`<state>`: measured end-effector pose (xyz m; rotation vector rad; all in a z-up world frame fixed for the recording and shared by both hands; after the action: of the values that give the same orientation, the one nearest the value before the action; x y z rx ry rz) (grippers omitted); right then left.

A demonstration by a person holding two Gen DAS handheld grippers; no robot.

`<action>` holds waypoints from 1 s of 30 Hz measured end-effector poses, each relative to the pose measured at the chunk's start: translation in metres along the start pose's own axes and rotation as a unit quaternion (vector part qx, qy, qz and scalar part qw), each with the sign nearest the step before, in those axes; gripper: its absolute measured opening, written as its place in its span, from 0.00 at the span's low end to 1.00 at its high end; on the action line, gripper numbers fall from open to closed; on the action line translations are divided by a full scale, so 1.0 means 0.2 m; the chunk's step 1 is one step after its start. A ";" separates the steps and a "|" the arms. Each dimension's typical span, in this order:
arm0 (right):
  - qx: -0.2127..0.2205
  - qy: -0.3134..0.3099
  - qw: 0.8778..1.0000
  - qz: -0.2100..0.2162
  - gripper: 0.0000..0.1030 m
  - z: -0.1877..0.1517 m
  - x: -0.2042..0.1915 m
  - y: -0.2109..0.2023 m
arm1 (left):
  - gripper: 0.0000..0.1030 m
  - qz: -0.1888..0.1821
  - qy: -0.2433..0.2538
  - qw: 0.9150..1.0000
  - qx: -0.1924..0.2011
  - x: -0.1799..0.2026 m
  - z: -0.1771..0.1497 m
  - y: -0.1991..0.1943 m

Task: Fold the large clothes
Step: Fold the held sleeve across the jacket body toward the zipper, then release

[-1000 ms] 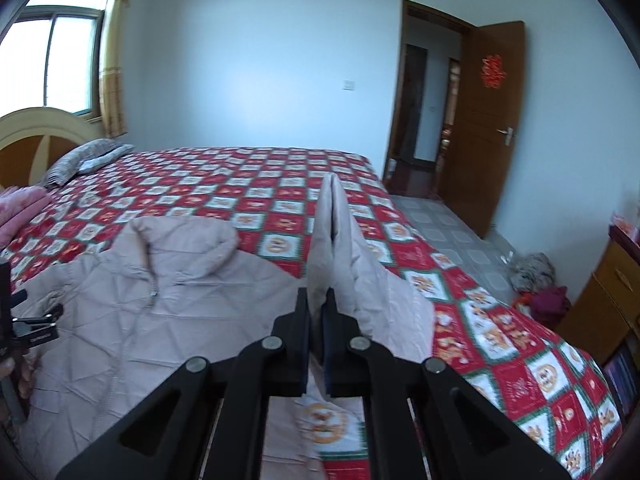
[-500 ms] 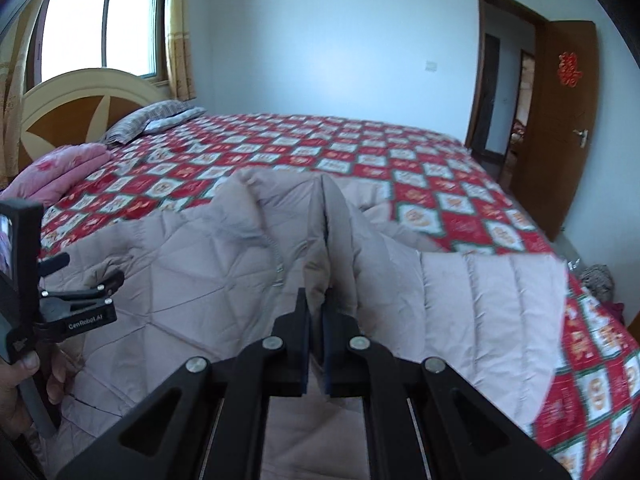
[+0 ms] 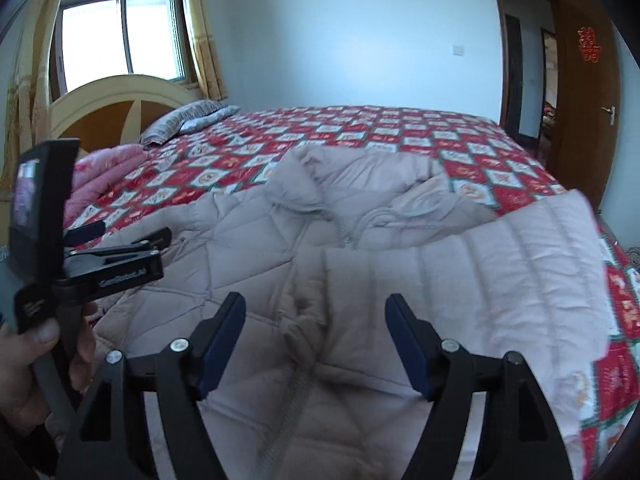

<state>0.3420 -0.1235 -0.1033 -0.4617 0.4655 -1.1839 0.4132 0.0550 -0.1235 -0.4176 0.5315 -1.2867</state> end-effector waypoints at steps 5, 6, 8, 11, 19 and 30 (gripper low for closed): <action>0.030 0.032 0.995 -0.091 0.73 0.03 0.29 -0.19 | 0.99 -0.039 0.024 0.999 0.021 0.26 0.07 -0.09; 0.030 0.048 0.992 -0.116 0.72 0.05 0.38 -0.20 | 0.99 -0.043 0.041 0.998 0.024 0.35 0.07 -0.11; 0.033 0.100 0.980 -0.171 0.72 0.06 0.61 -0.20 | 0.99 -0.043 0.069 0.996 0.030 0.50 0.06 -0.13; 0.026 0.155 0.965 -0.211 0.73 0.05 0.85 -0.17 | 0.99 -0.019 0.116 0.992 0.045 0.68 0.02 -0.12; -0.044 0.116 0.978 -0.169 0.70 -0.03 0.80 0.04 | 0.99 0.069 0.190 0.979 0.000 0.63 -0.11 0.11; -0.126 -0.007 0.980 -0.151 0.73 -0.18 0.51 0.28 | 0.99 0.084 0.133 0.987 -0.041 0.26 -0.19 0.21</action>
<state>0.3961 -0.2062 -0.1745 -0.7806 0.5492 -1.4197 0.4341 0.0155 -0.1857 -0.2623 0.8300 -1.1675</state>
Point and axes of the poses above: each gripper's, at about its wrist camera, not at the fingertips, and y roughly the way its jaws point, x to its right, z to its top, the point moved 2 cm from there along y, roughly the way its jaws point, and after that the axes turned 1 degree about x, right-handed, at the moved point
